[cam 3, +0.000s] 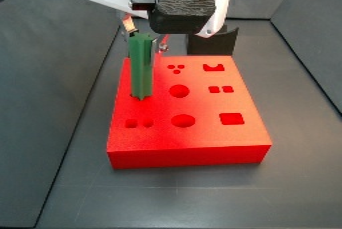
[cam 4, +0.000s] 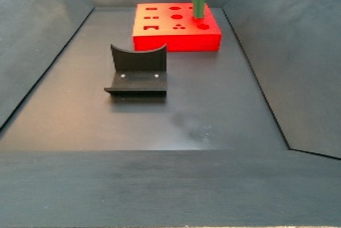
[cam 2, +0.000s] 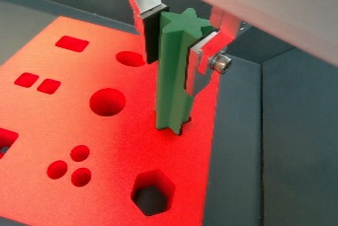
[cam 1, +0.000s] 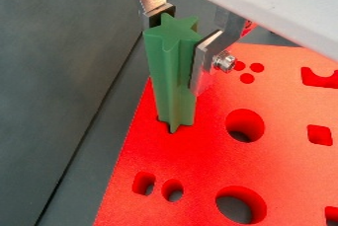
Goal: Pick up the star object. Move up. Move to above the board. Insert the star object.
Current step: Insert the star object.
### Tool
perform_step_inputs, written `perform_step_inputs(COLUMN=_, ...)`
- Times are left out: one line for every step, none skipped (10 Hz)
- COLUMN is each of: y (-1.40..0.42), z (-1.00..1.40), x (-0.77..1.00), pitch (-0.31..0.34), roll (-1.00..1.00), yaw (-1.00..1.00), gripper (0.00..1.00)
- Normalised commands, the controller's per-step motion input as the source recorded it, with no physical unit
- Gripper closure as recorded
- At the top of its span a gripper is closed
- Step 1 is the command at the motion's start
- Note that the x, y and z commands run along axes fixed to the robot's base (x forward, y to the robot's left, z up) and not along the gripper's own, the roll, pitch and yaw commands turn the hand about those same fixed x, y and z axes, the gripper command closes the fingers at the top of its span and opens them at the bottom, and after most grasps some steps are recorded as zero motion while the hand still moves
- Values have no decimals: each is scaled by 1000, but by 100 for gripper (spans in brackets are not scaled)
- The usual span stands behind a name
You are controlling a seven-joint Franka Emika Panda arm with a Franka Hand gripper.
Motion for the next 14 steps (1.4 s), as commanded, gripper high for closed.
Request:
perform_step_inputs(y=14, z=-734, x=-14, pitch=-11, roll=0, yaw=-140, gripper=100)
perform_step_inputs(y=0, z=0, x=0, pitch=19, roll=0, yaw=0, gripper=100)
perform_step_inputs(y=0, z=-134, x=17, pitch=0, roll=93, yaw=0, gripper=100)
perform_step_inputs(y=-174, z=-1000, x=0, pitch=-19, roll=101, yaw=-74, gripper=100)
perform_step_inputs(y=-34, z=-1000, x=0, pitch=-3, roll=7, yaw=-149, gripper=100)
perform_step_inputs(y=-51, z=-1000, x=-46, pitch=-7, roll=0, yaw=-229, gripper=100)
perform_step_inputs(y=-60, z=-1000, x=-89, pitch=-14, roll=0, yaw=-303, gripper=100)
perform_step_inputs(y=-40, z=-1000, x=-91, pitch=-14, roll=0, yaw=-283, gripper=100)
perform_step_inputs(y=0, z=-1000, x=-89, pitch=-4, roll=0, yaw=-140, gripper=100)
perform_step_inputs(y=94, z=-1000, x=-57, pitch=-43, roll=0, yaw=-11, gripper=100)
perform_step_inputs(y=137, z=-1000, x=-214, pitch=-50, roll=-54, yaw=-17, gripper=100)
perform_step_inputs(y=0, z=-23, x=0, pitch=0, roll=0, yaw=0, gripper=100)
perform_step_inputs(y=0, z=-43, x=0, pitch=0, roll=0, yaw=0, gripper=100)
perform_step_inputs(y=0, z=-694, x=109, pitch=97, roll=130, yaw=0, gripper=100)
